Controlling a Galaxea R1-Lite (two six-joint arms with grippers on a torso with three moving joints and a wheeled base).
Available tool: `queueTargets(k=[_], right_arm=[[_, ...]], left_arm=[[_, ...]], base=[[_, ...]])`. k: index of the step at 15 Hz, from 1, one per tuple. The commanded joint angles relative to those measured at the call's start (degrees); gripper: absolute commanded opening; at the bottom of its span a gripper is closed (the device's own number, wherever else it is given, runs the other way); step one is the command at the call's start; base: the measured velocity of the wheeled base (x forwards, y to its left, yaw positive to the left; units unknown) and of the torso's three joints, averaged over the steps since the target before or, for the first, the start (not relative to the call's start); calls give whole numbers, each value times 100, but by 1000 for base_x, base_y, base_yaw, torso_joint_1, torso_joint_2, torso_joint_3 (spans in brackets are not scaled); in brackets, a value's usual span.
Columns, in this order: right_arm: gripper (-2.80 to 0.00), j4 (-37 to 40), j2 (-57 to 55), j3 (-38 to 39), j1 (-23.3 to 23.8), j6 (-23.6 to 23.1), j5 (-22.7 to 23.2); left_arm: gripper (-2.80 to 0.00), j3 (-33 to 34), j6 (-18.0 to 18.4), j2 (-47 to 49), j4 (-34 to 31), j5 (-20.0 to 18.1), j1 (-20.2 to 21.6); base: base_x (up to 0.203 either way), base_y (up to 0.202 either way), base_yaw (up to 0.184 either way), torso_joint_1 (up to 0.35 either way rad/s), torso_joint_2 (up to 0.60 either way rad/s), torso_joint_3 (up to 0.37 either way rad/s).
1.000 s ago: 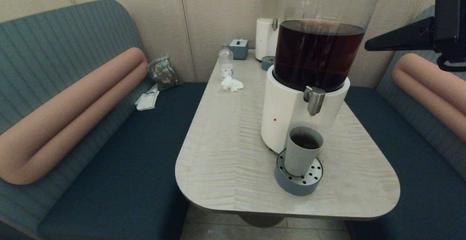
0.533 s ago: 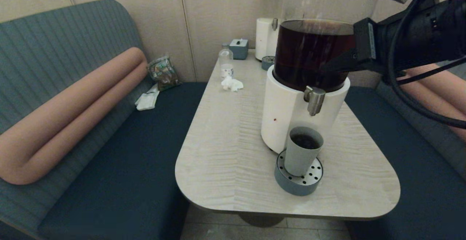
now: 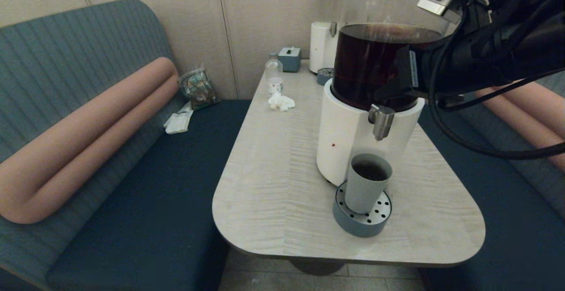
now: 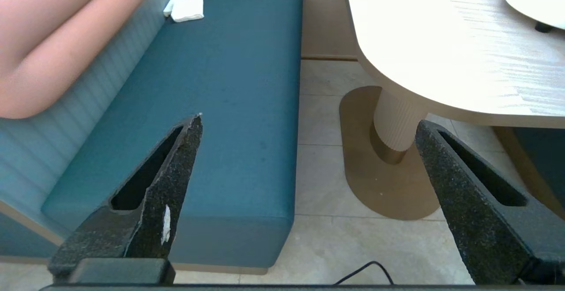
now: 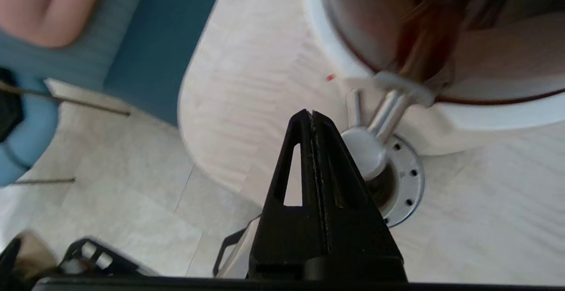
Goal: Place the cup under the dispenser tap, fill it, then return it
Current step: Turn off the faucet
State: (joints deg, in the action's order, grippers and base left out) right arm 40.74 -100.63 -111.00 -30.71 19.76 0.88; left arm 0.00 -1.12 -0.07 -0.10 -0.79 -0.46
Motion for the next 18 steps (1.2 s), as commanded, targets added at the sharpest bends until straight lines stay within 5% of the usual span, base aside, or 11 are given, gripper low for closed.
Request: queueTargets(k=[1,18], right_arm=[[-280,-54,-139,-1,3,-6,-67],[-280,-154,-369,8,47,-25,-105]], left_arm=[[0,0,-2,7,1,0,2],[0,0,-2,7,1,0,-6]], base=[[0,0,0,0,0,0],[0,0,0,0,0,0]])
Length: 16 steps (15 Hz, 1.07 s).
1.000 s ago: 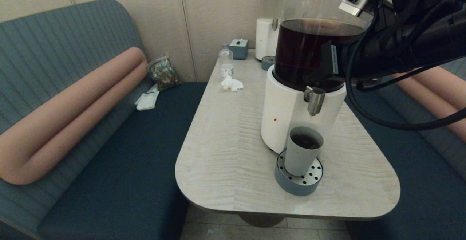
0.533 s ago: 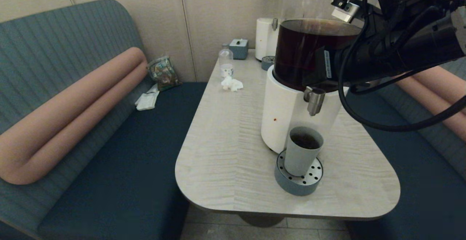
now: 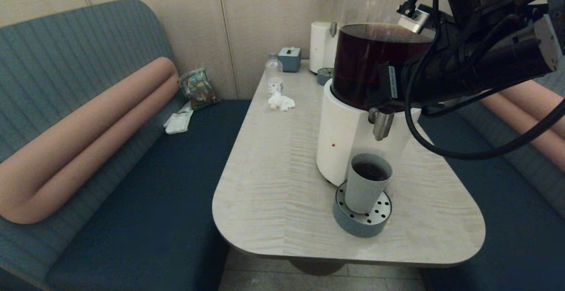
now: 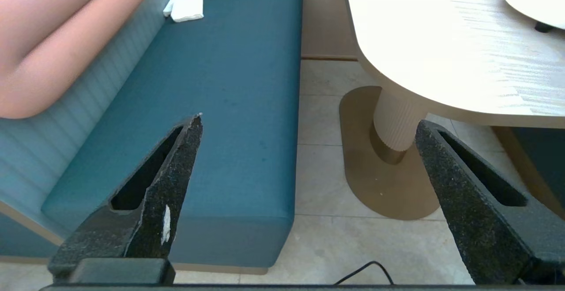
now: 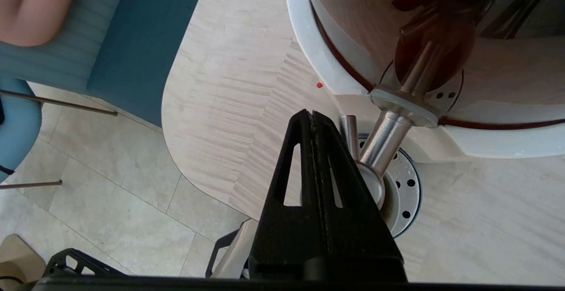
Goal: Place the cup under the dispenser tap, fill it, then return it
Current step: Turn off the faucet
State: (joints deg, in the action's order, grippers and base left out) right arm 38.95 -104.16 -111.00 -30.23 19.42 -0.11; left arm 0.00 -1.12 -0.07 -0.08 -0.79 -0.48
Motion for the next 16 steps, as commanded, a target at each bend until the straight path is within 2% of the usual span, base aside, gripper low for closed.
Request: queueTargets(k=[1,16], right_arm=[[-280,25,-17,8,9,9,2],[-280,16,-131,8,123,-201,-341]], left_arm=[[0,0,-2,7,-1,0,4],[0,0,-2,7,-1,0,-1]], base=[[0,0,0,0,0,0],[0,0,0,0,0,0]])
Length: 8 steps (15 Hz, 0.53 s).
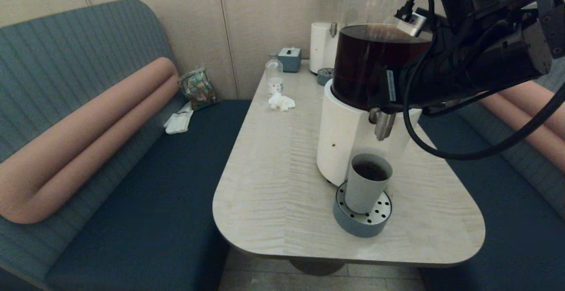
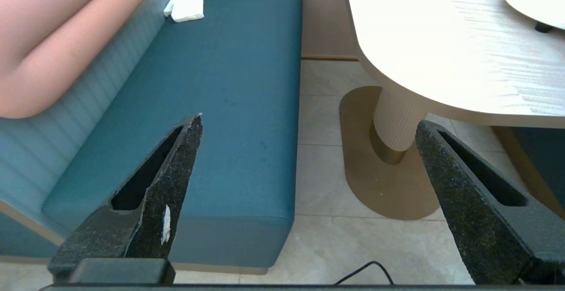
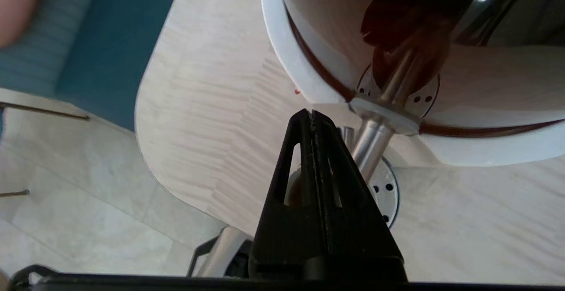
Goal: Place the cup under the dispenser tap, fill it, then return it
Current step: Turn off the faucet
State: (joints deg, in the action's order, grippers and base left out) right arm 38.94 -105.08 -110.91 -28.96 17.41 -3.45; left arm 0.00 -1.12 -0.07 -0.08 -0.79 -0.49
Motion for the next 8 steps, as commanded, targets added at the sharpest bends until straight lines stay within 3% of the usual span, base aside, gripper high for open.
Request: queueTargets(k=[1,8], right_arm=[[-280,17,-47,-1,-4,-10,-57],[-280,44,-56,-1,-4,-19,-279]], left_arm=[[0,0,-2,7,-1,0,-4],[0,0,-2,7,-1,0,2]], base=[[0,0,0,0,0,0],[0,0,0,0,0,0]])
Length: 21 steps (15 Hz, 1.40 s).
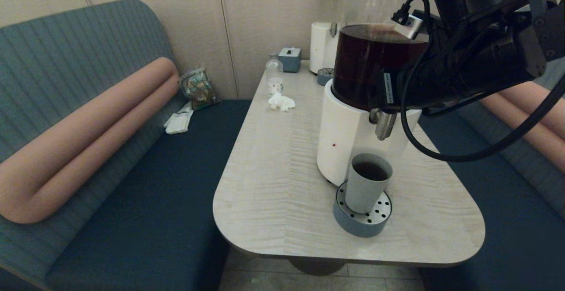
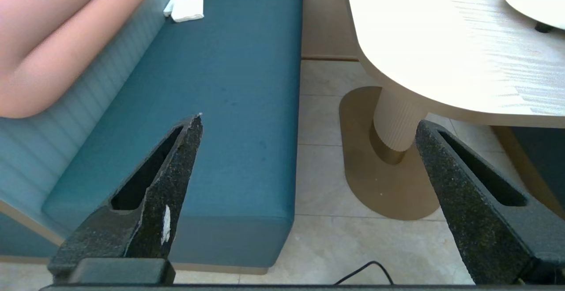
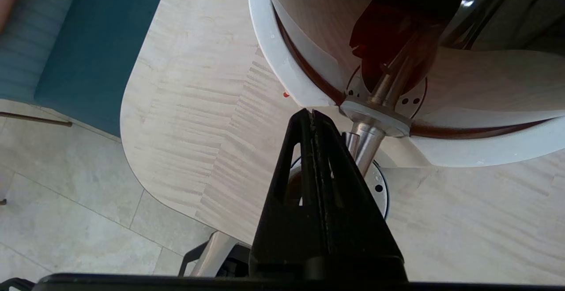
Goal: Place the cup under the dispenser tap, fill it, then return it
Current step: Turn off the faucet, then place the cup next to the water dispenser
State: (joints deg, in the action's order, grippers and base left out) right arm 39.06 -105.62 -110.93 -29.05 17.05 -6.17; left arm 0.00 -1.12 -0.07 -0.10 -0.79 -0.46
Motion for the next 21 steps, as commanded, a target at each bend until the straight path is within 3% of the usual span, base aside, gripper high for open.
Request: queueTargets(k=[1,5,10,17,19,21], right_arm=[[-280,20,-1,2,2,27,-7],[-280,-5,106,54,-122,52,88],[-280,-138,386,49,-610,88,81],[-280,-104,1666,602,-651,47,30],[-280,-102,2372,1092,-619,-77,-281],[-280,-134,3207,1741,-639,-228,-1086]], left_arm=[[0,0,-2,7,1,0,-4],[0,0,-2,7,1,0,2],[0,0,-2,7,1,0,-4],[0,0,-2,7,1,0,2],[0,0,-2,7,1,0,1],[0,0,-2,7,1,0,2]], base=[[0,0,0,0,0,0],[0,0,0,0,0,0],[0,0,0,0,0,0],[0,0,0,0,0,0],[0,0,0,0,0,0],[0,0,0,0,0,0]])
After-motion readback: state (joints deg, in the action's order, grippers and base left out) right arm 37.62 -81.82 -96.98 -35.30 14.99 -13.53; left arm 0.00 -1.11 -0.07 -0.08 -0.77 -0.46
